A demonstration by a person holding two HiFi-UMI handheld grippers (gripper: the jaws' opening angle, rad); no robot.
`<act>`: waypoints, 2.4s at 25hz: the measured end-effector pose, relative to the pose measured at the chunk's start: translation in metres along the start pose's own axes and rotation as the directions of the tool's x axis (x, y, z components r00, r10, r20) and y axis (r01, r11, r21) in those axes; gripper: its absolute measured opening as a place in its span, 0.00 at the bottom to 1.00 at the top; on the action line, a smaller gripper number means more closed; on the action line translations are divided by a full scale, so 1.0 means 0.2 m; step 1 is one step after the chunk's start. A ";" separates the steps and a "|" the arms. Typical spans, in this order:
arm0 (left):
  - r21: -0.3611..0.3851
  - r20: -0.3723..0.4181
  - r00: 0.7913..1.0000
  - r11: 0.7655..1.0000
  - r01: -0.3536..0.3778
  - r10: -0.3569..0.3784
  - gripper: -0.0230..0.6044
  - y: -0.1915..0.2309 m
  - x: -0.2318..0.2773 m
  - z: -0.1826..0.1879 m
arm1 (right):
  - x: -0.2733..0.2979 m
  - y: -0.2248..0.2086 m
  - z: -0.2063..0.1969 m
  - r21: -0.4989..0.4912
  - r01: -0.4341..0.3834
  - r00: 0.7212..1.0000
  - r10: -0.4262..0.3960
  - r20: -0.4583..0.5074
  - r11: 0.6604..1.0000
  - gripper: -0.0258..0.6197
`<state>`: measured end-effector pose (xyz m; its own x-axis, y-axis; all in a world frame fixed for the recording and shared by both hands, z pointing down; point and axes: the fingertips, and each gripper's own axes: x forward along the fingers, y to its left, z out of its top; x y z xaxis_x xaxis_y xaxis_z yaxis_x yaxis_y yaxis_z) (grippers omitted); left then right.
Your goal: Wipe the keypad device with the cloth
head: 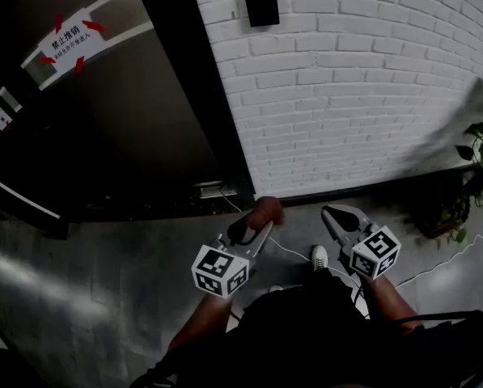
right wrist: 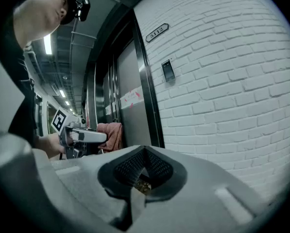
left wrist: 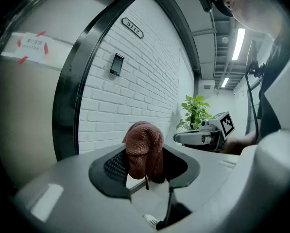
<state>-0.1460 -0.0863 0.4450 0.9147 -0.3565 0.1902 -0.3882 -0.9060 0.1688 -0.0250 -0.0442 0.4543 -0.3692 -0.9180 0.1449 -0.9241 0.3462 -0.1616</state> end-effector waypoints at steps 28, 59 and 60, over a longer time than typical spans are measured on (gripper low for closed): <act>0.323 0.215 0.950 0.902 -0.287 0.225 0.31 0.39 0.73 1.56 | 0.24 -0.77 0.33 -0.079 -0.223 0.972 0.227 0.054 0.972 0.03; 0.294 0.326 0.867 0.831 -0.472 0.377 0.30 0.70 1.03 2.20 | 0.36 -1.08 0.33 -0.096 -0.338 0.941 0.338 -0.008 0.936 0.03; 0.293 0.322 0.869 0.834 -0.468 0.375 0.30 0.70 1.04 2.20 | 0.36 -1.08 0.32 -0.091 -0.340 0.940 0.341 -0.008 0.936 0.03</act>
<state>0.0386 -0.3869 0.0830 0.6860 -0.7228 -0.0829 -0.7187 -0.6556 -0.2316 0.1537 -0.1980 0.4362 -0.6629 -0.7434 0.0889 -0.7483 0.6540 -0.1115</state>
